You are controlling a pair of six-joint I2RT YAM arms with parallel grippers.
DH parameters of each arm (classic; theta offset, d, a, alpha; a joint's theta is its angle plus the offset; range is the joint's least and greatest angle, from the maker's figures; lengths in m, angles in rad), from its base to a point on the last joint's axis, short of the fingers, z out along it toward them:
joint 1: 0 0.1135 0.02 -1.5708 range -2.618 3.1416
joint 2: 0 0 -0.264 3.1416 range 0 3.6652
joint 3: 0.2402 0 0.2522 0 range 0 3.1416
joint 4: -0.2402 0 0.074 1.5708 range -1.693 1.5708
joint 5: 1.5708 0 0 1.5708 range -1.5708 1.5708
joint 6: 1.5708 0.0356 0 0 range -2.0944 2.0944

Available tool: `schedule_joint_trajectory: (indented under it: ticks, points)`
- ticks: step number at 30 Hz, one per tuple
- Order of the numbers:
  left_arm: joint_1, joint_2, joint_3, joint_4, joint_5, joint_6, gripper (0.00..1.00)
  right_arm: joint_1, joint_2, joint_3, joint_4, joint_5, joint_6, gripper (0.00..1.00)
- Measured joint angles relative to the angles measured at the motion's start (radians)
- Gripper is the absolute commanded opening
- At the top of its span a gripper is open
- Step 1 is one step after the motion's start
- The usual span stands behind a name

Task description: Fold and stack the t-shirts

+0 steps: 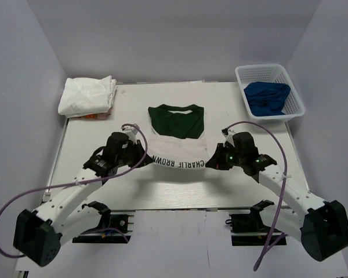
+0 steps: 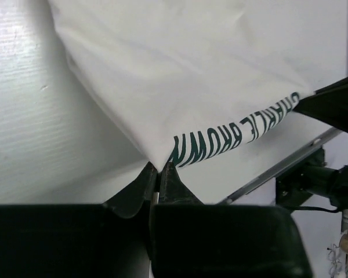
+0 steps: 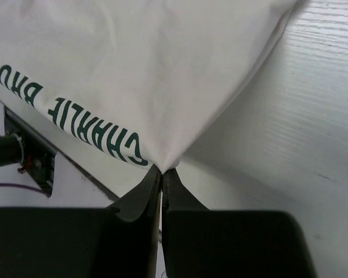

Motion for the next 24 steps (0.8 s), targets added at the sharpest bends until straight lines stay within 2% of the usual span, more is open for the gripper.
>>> schedule_joint_trajectory:
  ticks: [4,12,17,24]
  points:
    - [-0.001,-0.072,0.027,-0.011,-0.012,0.000,0.00,0.004,-0.010,0.068,-0.051,-0.029,-0.020,0.00]
    - [0.003,0.027,0.224,-0.039,-0.198,-0.027,0.00,0.001,0.129,0.368,-0.068,0.007,-0.035,0.00]
    - [0.014,0.159,0.370,-0.068,-0.355,-0.047,0.00,-0.016,0.243,0.488,-0.058,0.053,-0.038,0.00]
    - [0.024,0.413,0.600,-0.081,-0.504,-0.026,0.00,-0.061,0.407,0.634,-0.041,0.082,-0.037,0.00]
